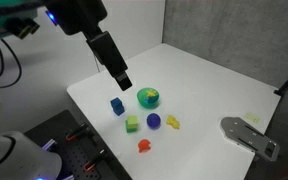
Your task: Pick up the lime green block and put it on the table
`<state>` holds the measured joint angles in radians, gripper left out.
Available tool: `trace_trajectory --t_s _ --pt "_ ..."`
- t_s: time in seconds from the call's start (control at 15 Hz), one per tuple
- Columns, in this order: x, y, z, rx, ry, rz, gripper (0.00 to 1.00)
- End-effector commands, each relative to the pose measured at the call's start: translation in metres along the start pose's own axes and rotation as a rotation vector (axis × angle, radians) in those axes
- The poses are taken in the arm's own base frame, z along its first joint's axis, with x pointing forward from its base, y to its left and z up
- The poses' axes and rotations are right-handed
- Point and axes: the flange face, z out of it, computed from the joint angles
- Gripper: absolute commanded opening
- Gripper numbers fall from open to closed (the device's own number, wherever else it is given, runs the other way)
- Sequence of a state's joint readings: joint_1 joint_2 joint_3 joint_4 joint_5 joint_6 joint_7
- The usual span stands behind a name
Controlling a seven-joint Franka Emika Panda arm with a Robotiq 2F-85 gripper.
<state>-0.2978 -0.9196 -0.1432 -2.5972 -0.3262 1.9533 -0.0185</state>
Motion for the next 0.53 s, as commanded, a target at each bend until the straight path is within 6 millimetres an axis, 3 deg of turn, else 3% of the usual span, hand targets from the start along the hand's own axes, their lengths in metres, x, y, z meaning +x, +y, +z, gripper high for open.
trace_trajectory --t_s 0.0,0.2,0.47 --pt "0.000 0.000 -0.001 0.000 -0.001 0.000 1.00" --pt "0.005 -0.002 0.000 0.005 -0.007 -0.002 1.00" --pt "0.023 -0.021 -0.001 0.025 -0.018 -0.037 1.00"
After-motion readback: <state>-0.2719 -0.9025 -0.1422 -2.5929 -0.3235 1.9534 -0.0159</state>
